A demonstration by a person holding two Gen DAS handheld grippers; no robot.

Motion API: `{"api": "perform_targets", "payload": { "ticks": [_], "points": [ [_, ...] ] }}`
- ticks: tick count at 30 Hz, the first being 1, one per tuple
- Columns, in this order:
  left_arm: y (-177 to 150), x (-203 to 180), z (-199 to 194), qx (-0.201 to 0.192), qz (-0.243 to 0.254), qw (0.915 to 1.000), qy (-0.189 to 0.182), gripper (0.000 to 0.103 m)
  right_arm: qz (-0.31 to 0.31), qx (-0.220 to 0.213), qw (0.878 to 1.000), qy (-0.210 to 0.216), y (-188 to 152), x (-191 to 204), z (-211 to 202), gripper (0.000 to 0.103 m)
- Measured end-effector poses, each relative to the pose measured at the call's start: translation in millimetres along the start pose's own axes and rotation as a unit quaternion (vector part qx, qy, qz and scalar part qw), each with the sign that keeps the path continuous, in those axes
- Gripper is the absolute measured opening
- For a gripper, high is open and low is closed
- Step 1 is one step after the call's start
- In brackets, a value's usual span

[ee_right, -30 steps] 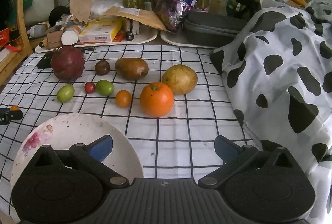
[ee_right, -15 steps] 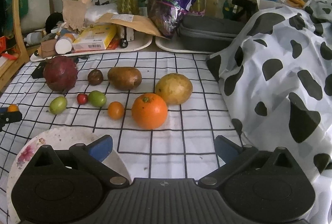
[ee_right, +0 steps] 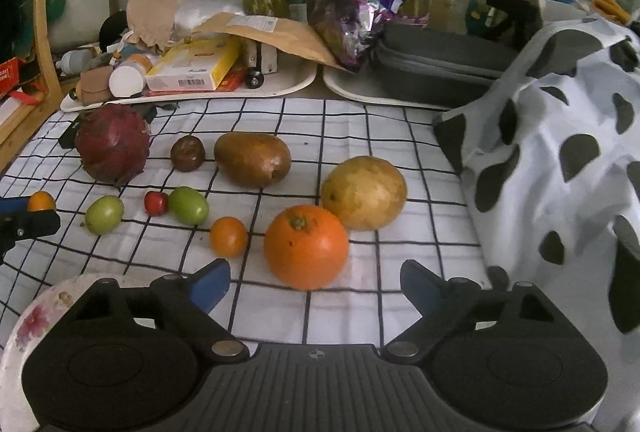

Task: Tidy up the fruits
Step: 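Close the right tool around the large orange, then place the small orange fruit with left tool while right tool releases the large orange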

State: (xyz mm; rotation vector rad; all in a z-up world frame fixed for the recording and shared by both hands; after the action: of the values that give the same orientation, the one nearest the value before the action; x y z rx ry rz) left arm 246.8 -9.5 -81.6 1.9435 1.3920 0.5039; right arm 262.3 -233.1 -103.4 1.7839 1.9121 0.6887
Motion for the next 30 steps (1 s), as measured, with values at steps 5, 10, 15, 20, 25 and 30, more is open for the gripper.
{"api": "perform_targets", "payload": {
  "ticks": [5,10,15,20,25,30],
  "points": [
    [1.1,-1.7,3.1,0.003,0.002,1.0,-0.008,0.03,-0.006,-0.002,1.0,0.002,8.0,2.1,12.2,0.087],
    [-0.1,-7.0,3.3,0.004,0.01,0.9998,-0.018,0.03,-0.011,0.002,1.0,0.005,12.8,3.2,24.2,0.074],
    [-1.3,-11.0,3.6,0.004,0.016,0.9996,-0.025,0.03,-0.002,0.011,1.0,0.02,10.8,3.0,29.3,0.054],
    [-3.2,-23.2,-1.4,-0.004,0.036,0.9985,-0.041,0.03,-0.014,-0.005,1.0,0.023,11.3,6.0,13.7,0.054],
    [-6.2,-38.9,-13.5,-0.018,0.057,0.9966,-0.056,0.03,-0.031,-0.018,0.999,0.028,9.4,10.7,-6.1,0.054],
    [-13.8,-47.9,-23.6,-0.019,0.057,0.996,-0.065,0.03,-0.045,-0.028,0.997,0.049,3.6,20.4,-25.1,0.054]
  ]
}}
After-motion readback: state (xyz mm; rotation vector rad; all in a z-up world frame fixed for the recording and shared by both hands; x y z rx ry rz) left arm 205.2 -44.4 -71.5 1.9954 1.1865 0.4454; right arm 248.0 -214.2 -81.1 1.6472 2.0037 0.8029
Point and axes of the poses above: each gripper's, at about its wrist camera, not at the fingertips, and z roughly the way its jaws point, x to its left, y to its top, the point moved 10 cm from there along z, roughly the way its jaws point, and after that the axes turned 1 degree about x, right-handed, at the moved point
